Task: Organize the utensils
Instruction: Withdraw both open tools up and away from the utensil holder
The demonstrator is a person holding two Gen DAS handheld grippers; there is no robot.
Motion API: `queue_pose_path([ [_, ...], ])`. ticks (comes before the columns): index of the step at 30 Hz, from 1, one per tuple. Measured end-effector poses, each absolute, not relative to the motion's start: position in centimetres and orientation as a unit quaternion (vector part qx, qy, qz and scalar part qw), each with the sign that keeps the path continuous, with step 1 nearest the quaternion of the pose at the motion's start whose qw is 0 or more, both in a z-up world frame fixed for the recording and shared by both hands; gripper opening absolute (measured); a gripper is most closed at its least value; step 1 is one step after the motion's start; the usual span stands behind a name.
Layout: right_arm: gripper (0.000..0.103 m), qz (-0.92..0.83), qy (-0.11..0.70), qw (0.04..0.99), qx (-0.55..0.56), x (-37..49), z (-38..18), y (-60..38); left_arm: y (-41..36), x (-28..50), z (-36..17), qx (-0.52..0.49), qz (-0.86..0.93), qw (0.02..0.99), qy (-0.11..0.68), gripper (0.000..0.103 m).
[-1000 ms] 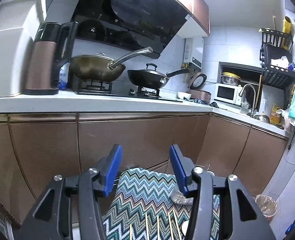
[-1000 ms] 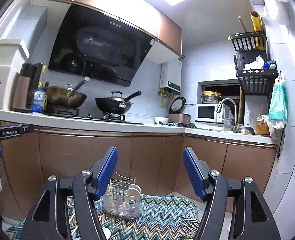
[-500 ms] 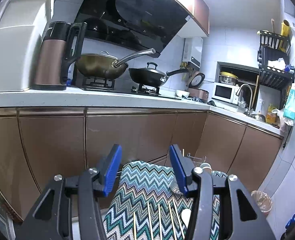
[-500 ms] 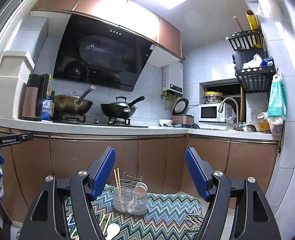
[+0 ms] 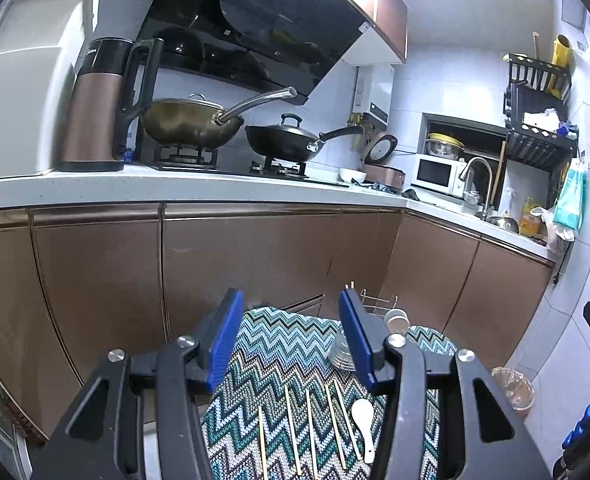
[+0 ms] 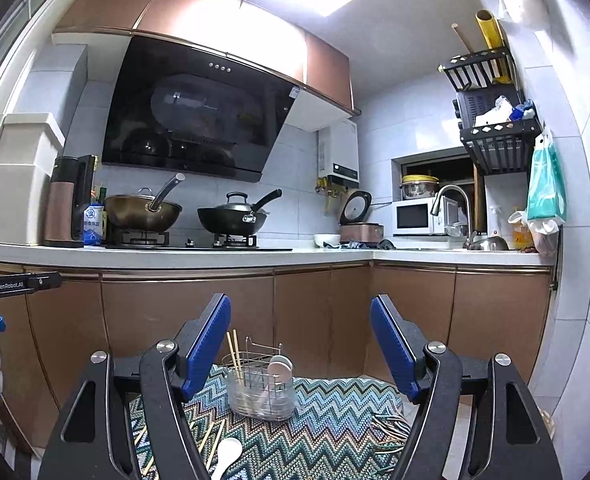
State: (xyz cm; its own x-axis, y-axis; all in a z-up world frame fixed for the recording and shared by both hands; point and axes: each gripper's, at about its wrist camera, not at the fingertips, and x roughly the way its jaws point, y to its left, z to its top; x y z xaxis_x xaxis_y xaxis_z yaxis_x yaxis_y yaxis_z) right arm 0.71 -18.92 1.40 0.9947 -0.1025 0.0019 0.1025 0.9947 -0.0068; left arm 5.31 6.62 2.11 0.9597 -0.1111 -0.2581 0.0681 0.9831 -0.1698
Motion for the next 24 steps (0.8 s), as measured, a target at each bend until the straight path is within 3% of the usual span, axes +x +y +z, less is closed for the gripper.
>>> queue_pose_path([
  [24,0.072,-0.047,0.069,0.996,0.013,4.3,-2.5,-21.0,4.7,10.6,-3.8,-0.068,-0.063,0.965,0.244,0.048],
])
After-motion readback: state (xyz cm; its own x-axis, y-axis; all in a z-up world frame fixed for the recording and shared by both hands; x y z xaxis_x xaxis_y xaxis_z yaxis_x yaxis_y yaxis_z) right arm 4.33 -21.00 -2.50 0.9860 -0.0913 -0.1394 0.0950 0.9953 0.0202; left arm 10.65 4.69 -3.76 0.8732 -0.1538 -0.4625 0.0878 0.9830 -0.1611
